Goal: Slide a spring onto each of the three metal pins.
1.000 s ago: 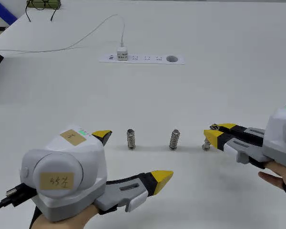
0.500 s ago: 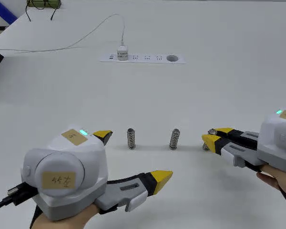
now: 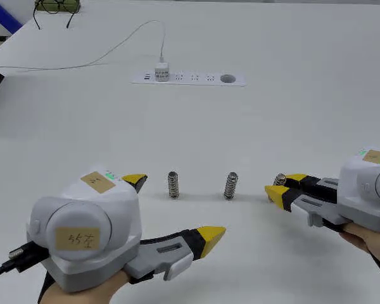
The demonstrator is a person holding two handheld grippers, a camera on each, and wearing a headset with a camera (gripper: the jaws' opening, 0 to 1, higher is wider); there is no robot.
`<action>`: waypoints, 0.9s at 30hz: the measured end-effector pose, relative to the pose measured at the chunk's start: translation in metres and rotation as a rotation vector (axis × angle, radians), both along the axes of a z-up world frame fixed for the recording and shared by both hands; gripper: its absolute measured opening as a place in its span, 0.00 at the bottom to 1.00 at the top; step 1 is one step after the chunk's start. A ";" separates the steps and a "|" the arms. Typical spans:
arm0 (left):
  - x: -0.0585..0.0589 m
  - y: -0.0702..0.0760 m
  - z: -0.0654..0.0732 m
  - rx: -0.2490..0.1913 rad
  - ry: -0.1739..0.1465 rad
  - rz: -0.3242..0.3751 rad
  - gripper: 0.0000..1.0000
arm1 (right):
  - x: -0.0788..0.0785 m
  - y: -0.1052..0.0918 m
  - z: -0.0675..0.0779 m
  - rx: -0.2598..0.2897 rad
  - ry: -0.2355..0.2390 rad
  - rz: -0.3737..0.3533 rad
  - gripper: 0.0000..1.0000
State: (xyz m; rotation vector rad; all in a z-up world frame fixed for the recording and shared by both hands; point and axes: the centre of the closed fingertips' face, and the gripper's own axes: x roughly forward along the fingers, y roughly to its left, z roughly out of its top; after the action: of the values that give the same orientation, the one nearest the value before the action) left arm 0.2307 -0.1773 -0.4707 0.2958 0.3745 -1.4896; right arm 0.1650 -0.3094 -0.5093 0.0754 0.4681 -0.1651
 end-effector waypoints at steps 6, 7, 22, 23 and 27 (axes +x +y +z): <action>0.004 0.002 0.000 0.019 -0.018 0.007 0.84 | 0.000 0.005 0.008 -0.017 0.009 0.014 0.26; 0.005 0.003 0.001 0.020 -0.020 0.009 0.84 | 0.000 0.006 0.010 -0.016 0.011 0.015 0.28; 0.014 0.010 0.014 0.029 -0.026 0.026 0.85 | -0.014 0.022 0.033 0.029 0.028 0.002 0.57; 0.014 0.011 0.014 0.031 -0.028 0.027 0.85 | -0.016 0.024 0.033 0.036 0.033 0.004 0.58; 0.014 0.014 0.014 0.037 -0.028 0.028 0.86 | -0.021 0.029 0.039 0.035 0.033 0.004 0.62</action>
State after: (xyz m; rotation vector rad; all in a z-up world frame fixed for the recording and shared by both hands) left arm 0.2449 -0.1628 -0.4568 0.3387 0.3829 -1.4506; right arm 0.1440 -0.2804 -0.4704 0.1063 0.5045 -0.1542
